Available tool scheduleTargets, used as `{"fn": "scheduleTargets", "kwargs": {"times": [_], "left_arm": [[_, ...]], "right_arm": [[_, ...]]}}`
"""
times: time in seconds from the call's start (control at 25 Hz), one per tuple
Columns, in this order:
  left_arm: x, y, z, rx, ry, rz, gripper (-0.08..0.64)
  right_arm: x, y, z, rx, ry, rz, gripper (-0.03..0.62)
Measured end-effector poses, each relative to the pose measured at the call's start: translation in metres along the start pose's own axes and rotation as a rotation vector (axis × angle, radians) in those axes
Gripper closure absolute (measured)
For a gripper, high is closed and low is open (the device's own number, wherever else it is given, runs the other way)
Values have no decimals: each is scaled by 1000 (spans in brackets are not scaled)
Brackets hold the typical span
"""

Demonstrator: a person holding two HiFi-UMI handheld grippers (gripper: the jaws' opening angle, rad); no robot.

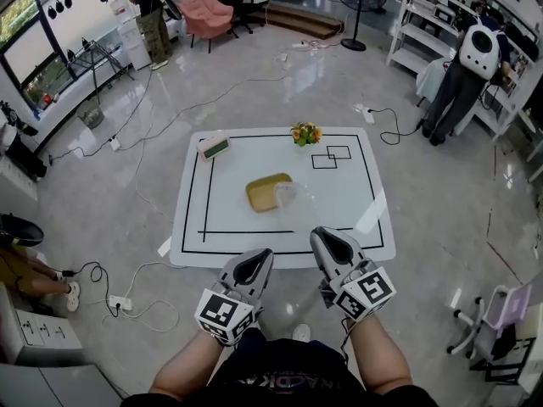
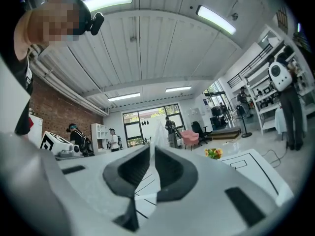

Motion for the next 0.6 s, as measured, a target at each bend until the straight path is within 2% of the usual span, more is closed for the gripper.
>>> {"fn": "scheduleTargets", "kwargs": {"times": [0.28, 0.6], "left_arm": [[-19, -13, 38, -15, 108, 9, 555], [-30, -22, 58, -33, 148, 18, 555]], "right_arm": [[-18, -8, -6, 5, 104, -14, 558], [-31, -15, -11, 11, 141, -28, 558]]}}
Point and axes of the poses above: the fingertips, and each gripper's own axes: x forward along the fingers, z to its right, y out of its top, the point moved 9 cm from there along -x, backward along the fingers, and after that the axes turned 6 degrees about -z, right-handed, at the moved point
